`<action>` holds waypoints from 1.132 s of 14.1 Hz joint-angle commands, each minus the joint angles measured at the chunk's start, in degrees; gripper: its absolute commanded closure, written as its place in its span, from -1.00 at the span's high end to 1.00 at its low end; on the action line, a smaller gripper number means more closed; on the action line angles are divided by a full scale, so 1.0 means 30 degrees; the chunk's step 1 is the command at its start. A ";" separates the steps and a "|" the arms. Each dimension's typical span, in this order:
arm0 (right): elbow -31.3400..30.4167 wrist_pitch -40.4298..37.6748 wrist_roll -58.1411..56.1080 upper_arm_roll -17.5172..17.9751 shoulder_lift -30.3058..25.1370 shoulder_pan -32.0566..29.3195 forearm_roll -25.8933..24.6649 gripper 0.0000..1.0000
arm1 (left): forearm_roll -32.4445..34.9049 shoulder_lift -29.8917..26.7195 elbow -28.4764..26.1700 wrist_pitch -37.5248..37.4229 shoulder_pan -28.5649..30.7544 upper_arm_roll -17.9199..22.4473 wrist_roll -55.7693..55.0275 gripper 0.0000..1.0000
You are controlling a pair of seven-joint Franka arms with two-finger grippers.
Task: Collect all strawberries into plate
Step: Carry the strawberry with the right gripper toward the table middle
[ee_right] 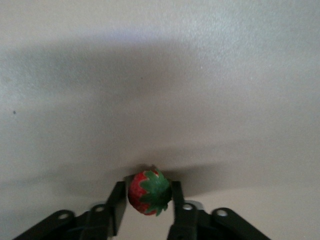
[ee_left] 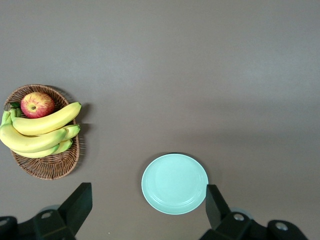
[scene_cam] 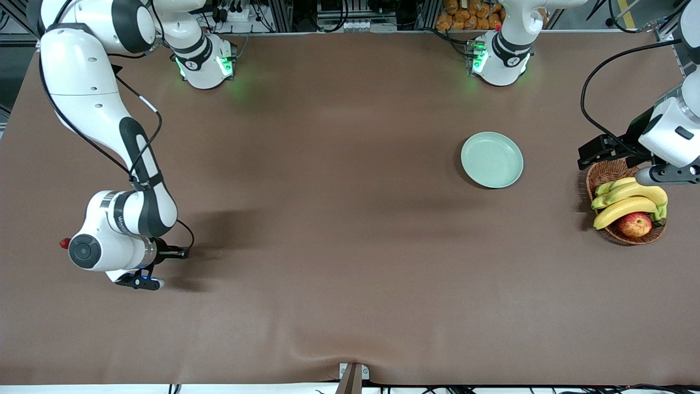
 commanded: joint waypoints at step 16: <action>0.1839 -0.1332 0.1122 0.0863 -0.2661 0.7916 0.2489 -1.00 | -0.0353 0.0112 0.0216 -0.0163 0.0133 -0.0027 0.0112 1.00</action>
